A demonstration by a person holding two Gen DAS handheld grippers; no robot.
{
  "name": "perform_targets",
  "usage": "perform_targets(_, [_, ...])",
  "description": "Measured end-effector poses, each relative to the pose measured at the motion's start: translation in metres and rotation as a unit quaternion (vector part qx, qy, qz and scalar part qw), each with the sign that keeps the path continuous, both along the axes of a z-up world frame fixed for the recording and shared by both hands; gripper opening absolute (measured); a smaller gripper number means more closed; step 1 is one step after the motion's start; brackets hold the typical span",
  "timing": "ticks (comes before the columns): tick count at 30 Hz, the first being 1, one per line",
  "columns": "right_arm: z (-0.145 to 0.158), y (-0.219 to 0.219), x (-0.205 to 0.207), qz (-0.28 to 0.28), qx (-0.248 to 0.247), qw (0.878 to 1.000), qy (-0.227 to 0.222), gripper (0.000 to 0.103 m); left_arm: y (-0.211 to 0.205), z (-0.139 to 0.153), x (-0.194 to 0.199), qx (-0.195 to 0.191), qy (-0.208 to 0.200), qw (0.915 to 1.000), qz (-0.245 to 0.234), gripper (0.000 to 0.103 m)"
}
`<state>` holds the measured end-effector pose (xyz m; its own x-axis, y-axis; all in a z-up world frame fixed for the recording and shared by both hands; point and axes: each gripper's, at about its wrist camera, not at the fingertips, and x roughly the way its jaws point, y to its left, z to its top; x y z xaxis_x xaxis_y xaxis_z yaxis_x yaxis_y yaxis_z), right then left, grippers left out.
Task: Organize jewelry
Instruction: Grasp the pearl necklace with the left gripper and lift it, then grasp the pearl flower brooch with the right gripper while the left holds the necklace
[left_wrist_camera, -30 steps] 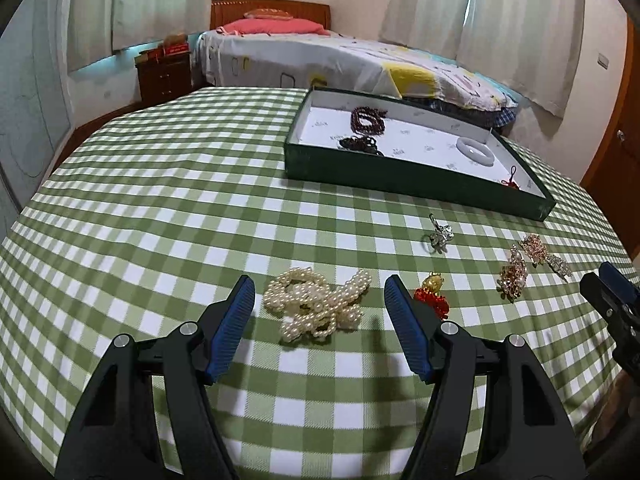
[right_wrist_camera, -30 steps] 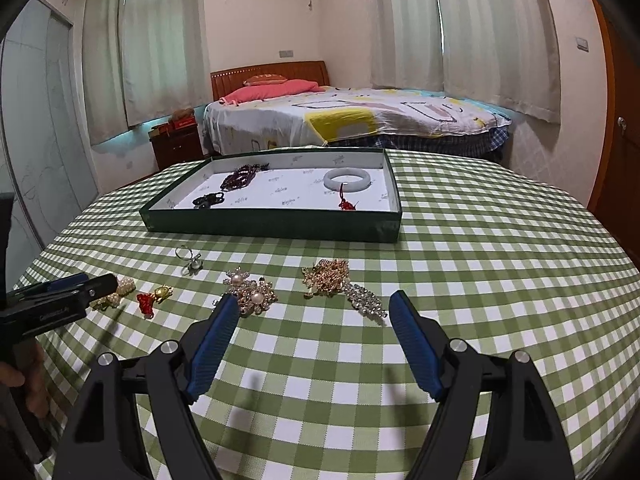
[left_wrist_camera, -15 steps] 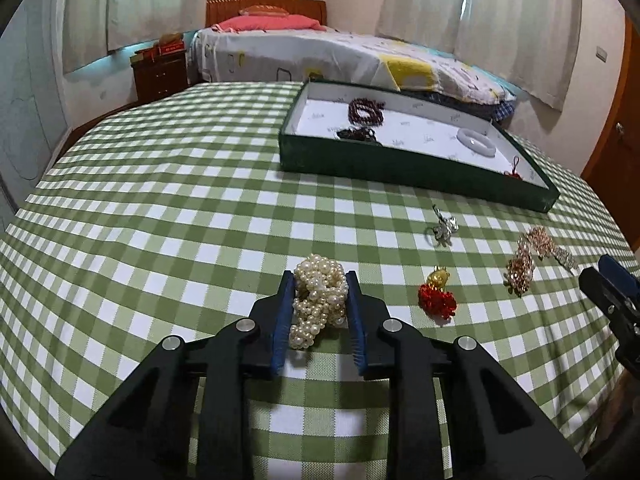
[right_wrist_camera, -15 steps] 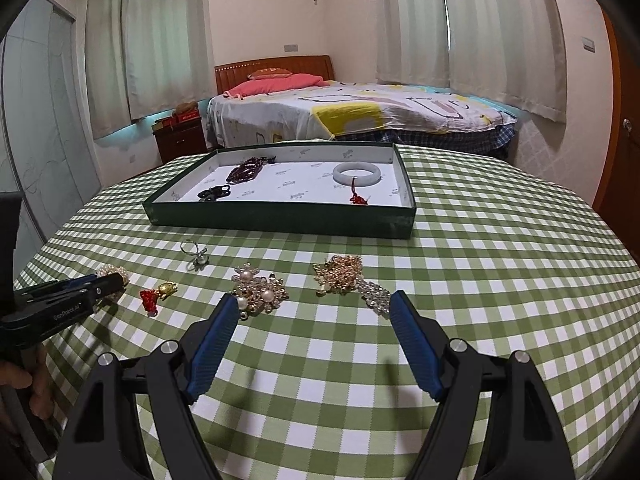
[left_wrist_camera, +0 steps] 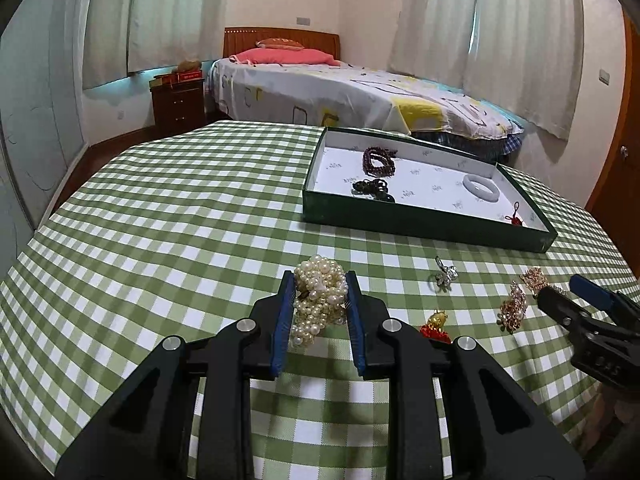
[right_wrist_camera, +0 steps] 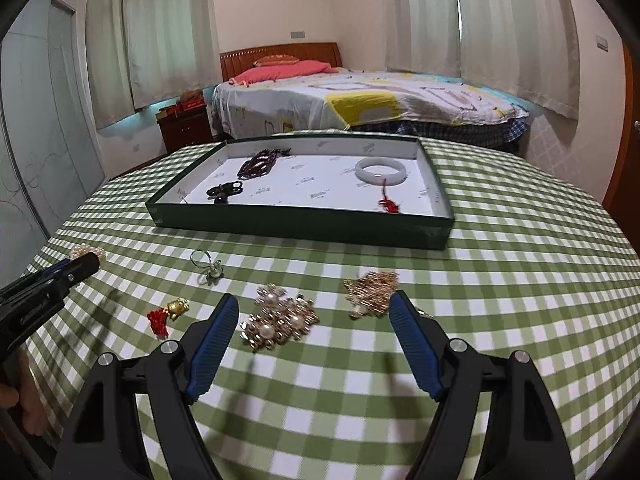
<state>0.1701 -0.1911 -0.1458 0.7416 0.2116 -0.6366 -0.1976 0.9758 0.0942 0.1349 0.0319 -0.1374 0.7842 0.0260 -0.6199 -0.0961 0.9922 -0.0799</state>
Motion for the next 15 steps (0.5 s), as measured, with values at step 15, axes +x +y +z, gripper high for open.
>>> perform_targets(15, [-0.020,0.023,0.031,0.002,-0.029,0.995,0.092,0.064,0.004,-0.008,0.003,-0.015,0.014,0.9998,0.003,0.024])
